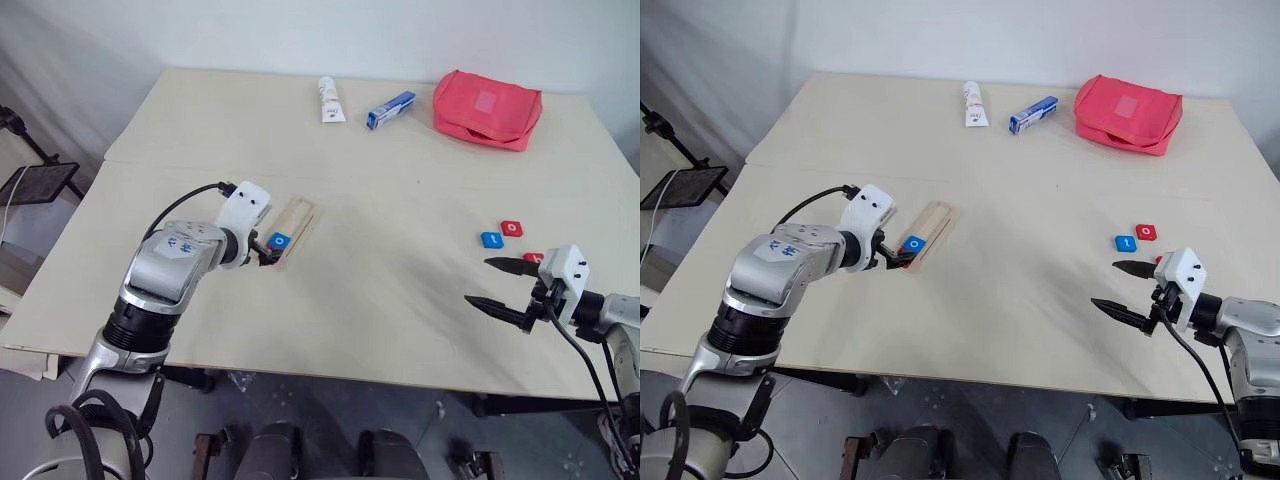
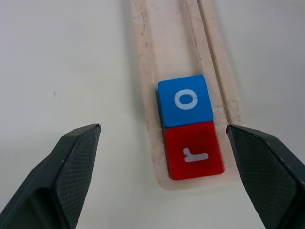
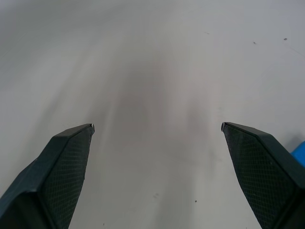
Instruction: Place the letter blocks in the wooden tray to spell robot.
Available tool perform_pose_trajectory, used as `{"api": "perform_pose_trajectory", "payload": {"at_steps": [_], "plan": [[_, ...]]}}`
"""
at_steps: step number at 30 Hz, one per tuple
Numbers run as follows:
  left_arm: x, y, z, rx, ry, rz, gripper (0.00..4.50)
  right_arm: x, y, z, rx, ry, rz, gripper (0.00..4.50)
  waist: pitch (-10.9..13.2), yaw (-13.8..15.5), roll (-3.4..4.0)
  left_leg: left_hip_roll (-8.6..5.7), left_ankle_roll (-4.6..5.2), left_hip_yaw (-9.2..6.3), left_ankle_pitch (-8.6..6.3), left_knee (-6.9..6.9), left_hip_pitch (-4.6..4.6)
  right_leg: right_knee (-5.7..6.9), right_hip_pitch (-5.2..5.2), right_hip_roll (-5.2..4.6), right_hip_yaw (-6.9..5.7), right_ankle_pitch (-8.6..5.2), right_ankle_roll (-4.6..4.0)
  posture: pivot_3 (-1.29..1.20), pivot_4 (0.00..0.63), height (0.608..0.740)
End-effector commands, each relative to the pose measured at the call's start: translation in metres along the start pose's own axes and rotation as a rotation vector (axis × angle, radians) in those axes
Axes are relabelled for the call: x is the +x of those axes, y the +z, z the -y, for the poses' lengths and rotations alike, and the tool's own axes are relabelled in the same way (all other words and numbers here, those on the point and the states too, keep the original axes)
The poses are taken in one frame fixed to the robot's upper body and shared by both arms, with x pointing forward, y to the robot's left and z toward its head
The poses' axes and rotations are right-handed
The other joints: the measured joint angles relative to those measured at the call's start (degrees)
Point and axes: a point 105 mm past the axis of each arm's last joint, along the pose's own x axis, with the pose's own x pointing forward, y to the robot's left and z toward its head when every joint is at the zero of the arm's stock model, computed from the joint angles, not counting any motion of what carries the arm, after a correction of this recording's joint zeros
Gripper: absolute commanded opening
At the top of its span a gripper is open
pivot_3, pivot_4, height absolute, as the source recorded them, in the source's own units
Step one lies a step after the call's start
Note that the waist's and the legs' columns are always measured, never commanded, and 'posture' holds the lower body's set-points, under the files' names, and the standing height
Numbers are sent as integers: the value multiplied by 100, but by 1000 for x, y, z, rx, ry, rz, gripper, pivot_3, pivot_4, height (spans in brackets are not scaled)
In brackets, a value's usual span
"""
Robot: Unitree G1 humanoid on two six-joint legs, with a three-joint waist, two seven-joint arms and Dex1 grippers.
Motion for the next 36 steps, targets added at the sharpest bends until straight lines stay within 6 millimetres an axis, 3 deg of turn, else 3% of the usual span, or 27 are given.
{"api": "perform_pose_trajectory", "payload": {"at_steps": [1, 21, 26, 32, 36], "plan": [[-4, 13, 2, -28, 9, 30, 4478, -5, 11, 8, -36, -22, 4, 4500, 0, -3, 0, 0, 0, 0, 0, 0, 0, 0, 0, 0, -1, 0, 0, 0, 150, 740], [16, -9, 10, -75, -10, -124, 4478, -8, 10, 4, -33, -33, -5, 4500, 1, -8, -1, 0, 0, 1, 0, -1, 1, 3, -3, 1, 0, 0, 0, 0, 150, 740], [15, -13, 8, -98, 13, -145, 3386, -8, 10, 5, -33, -35, -7, 4500, 0, -9, -1, 0, 0, 1, 0, -1, 2, 3, -2, 1, 0, 0, 0, 0, 150, 740], [14, -14, 7, -79, 2, -142, 3385, -6, 10, 7, -34, -36, -9, 4500, 0, -12, -1, 0, 0, 1, 0, -1, 3, 5, -2, 1, 0, 0, 0, 0, 150, 740], [8, 5, 4, 44, -11, -45, 3385, -5, 11, 8, -35, -36, -9, 4500, 1, -17, -1, 2, -1, 3, 0, -1, 4, 5, -4, 2, 1, 0, 0, 0, 150, 740]]}}
